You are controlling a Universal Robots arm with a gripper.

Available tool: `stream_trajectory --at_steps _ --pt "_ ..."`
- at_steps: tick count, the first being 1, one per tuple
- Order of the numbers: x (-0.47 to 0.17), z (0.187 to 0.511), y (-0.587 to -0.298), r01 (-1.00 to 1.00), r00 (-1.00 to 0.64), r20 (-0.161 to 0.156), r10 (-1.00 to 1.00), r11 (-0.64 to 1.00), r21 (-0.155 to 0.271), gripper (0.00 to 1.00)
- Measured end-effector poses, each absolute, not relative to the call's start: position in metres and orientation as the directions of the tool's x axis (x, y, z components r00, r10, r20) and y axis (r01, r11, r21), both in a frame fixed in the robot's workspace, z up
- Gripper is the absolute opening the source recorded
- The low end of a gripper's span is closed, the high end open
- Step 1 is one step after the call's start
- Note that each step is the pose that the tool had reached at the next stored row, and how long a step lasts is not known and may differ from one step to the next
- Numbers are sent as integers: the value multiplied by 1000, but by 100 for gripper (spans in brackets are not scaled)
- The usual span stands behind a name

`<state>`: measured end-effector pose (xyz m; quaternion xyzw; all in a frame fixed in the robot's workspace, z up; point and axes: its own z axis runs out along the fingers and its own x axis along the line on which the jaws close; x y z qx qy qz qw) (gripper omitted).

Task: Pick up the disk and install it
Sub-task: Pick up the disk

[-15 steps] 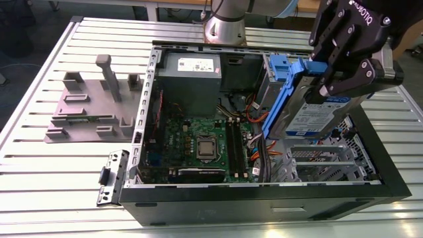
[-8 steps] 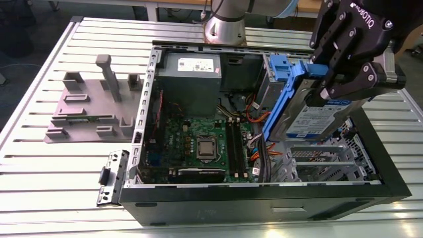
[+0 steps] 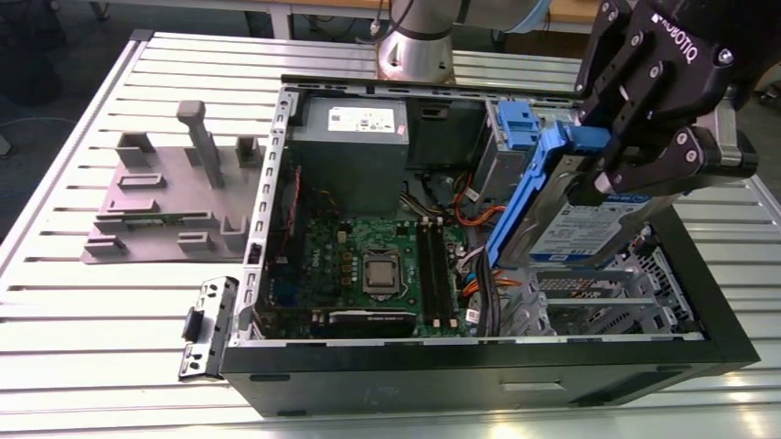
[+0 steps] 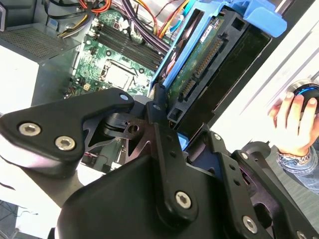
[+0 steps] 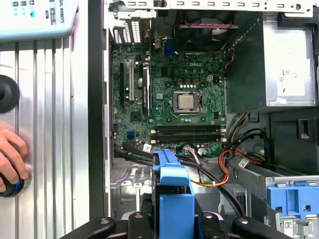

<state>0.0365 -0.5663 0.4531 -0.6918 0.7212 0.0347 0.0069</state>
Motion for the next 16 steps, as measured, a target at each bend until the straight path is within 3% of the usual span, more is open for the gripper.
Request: stream_trajectory --at_steps 16 --pt "36 453 -581 -998 -43 -58 -997 40 41 36"
